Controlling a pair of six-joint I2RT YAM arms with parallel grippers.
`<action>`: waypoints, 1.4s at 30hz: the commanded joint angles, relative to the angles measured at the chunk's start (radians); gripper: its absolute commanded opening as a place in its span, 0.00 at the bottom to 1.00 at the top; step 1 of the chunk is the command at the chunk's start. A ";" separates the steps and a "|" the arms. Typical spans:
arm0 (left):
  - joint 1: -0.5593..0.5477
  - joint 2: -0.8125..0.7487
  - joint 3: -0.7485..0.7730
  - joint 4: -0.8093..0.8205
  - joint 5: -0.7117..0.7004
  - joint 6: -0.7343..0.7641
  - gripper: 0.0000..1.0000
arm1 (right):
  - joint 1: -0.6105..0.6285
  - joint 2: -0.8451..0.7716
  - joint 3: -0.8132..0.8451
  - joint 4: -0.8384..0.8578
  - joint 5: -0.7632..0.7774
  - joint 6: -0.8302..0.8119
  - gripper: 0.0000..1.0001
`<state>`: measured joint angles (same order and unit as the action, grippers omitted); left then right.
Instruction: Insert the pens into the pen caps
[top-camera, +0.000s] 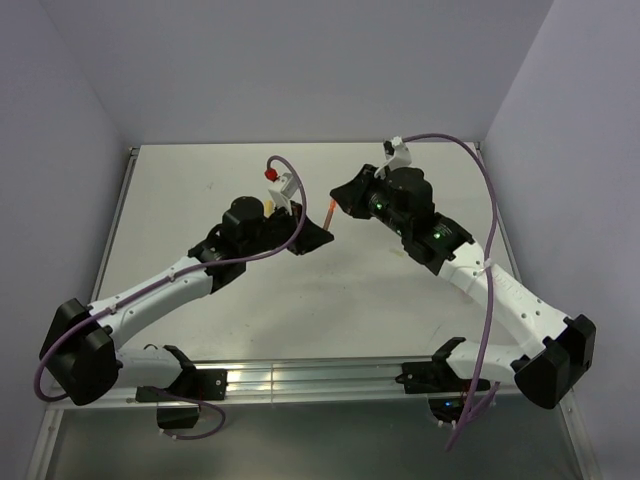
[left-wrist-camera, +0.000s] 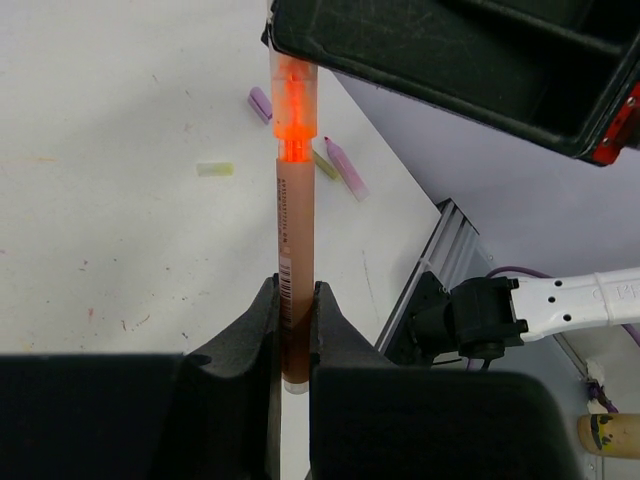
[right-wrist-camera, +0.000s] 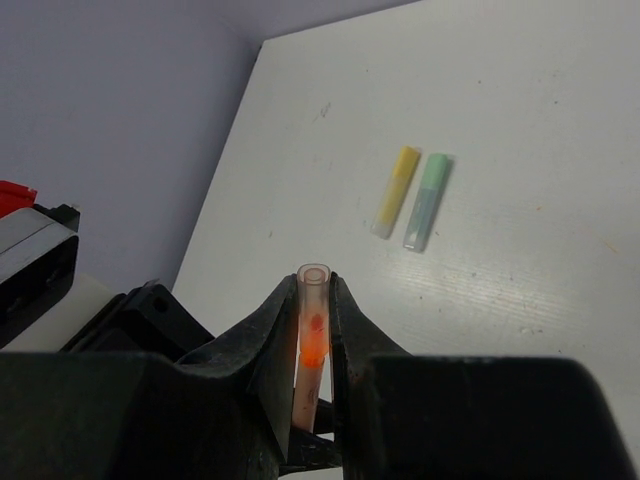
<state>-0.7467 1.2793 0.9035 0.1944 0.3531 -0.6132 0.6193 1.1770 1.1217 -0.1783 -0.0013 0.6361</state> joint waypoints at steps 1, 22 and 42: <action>0.004 -0.060 0.021 0.076 -0.011 0.015 0.00 | 0.034 -0.040 -0.042 0.051 0.035 0.025 0.00; 0.007 -0.159 0.026 0.025 -0.062 0.076 0.00 | 0.223 -0.134 -0.117 0.073 0.073 0.123 0.00; 0.021 -0.224 0.084 -0.012 -0.101 0.122 0.00 | 0.433 -0.083 -0.187 0.040 0.196 0.160 0.00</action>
<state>-0.7513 1.0779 0.9016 -0.0334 0.3576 -0.5087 0.9466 1.0569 0.9848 -0.0162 0.3943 0.7490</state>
